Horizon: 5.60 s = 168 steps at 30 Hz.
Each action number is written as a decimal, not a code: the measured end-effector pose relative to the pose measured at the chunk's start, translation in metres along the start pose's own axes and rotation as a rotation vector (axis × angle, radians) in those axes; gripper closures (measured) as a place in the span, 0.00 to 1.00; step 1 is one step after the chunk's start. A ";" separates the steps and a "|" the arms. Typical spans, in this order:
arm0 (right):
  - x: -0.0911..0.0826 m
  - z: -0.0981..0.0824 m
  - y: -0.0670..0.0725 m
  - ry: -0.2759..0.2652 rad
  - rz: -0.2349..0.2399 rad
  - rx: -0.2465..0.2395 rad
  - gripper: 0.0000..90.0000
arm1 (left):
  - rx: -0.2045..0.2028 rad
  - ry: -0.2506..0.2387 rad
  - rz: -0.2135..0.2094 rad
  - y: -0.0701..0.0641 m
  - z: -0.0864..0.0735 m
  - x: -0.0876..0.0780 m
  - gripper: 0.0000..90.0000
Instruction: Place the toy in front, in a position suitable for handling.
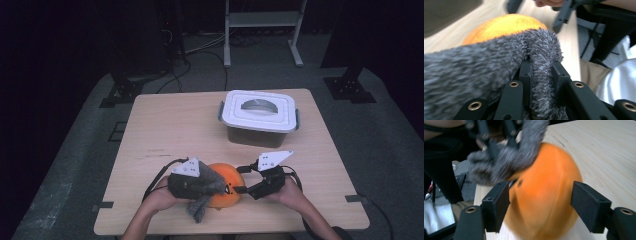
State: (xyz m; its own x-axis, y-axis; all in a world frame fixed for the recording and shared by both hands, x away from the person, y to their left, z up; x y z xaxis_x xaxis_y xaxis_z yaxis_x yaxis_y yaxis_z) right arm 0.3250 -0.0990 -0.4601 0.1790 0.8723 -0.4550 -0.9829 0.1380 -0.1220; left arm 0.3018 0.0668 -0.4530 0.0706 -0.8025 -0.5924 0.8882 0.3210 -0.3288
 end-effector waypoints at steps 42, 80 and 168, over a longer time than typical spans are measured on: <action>-0.002 0.004 -0.003 0.082 -0.038 -0.209 0.60 | -0.062 -0.106 0.024 0.017 0.034 -0.039 0.83; 0.006 -0.002 0.002 0.111 -0.018 -0.157 0.59 | -0.137 -0.108 -0.047 0.020 0.008 -0.032 0.82; -0.017 -0.015 -0.010 0.063 -0.065 -0.122 0.65 | -0.127 -0.014 0.038 0.029 0.008 -0.035 0.81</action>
State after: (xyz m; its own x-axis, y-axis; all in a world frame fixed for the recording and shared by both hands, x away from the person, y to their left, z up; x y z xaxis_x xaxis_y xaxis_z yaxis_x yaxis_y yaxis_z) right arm 0.3325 -0.1220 -0.4641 0.2484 0.8316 -0.4967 -0.9572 0.1321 -0.2576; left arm 0.3288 0.1004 -0.4363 0.1102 -0.7953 -0.5962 0.8201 0.4116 -0.3975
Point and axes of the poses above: each handheld gripper's, and its own axes: x roughly forward along the jaws, z roughly out of its top, y roughly to its left, the point moved 7 cm from there along x, roughly forward along the jaws, and after that the axes turned 15 degrees about -x, right-handed, at the moved point
